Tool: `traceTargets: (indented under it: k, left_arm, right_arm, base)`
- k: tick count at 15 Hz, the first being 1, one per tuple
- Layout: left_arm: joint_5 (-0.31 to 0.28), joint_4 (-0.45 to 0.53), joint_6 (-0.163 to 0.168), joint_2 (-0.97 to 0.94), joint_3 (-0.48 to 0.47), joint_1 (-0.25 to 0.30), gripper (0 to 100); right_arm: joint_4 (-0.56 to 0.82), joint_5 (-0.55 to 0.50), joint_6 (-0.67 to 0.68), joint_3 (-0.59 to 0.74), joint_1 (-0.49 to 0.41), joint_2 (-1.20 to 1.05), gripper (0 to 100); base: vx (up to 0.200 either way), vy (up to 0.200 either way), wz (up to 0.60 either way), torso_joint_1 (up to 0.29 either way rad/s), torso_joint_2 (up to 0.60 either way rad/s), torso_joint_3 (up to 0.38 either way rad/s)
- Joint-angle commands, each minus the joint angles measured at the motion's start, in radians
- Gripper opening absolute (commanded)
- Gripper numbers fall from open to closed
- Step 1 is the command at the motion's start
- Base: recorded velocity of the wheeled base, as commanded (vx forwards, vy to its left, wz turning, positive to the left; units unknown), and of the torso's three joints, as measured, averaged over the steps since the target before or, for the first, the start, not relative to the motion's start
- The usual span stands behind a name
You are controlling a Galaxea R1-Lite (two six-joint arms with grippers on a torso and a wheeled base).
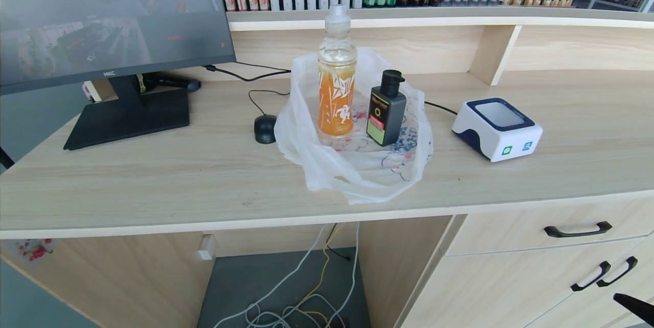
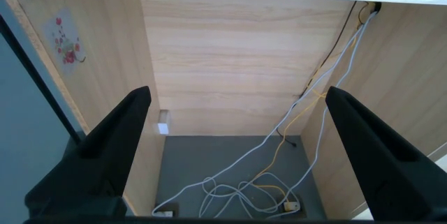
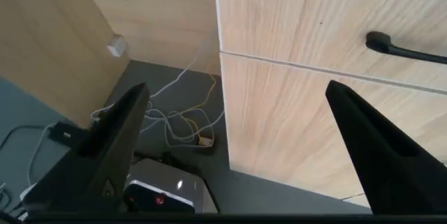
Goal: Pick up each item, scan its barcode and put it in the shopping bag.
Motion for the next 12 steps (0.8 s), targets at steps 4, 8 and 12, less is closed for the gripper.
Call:
traceTargets:
  k: [4,8,12]
  left_arm:
    - [-0.001,0.000,0.000,0.000,0.000,0.000,100]
    - [-0.001,0.000,0.000,0.000,0.000,0.000,100]
    - [-0.001,0.000,0.000,0.000,0.000,0.000,100]
  right_arm:
    - [0.378,0.004,-0.037,-0.008,-0.001,-0.434,100]
    - [0.384,0.010,-0.025,-0.011,-0.101,-0.434,100]
    - [0.381,0.023,-0.014,0.000,-0.311,-0.457,100]
  base:
    - [0.000,0.000,0.00,0.000,0.00,0.000]
    - [0.000,0.000,0.00,0.000,0.00,0.000]
    - [0.000,0.000,0.00,0.000,0.00,0.000]
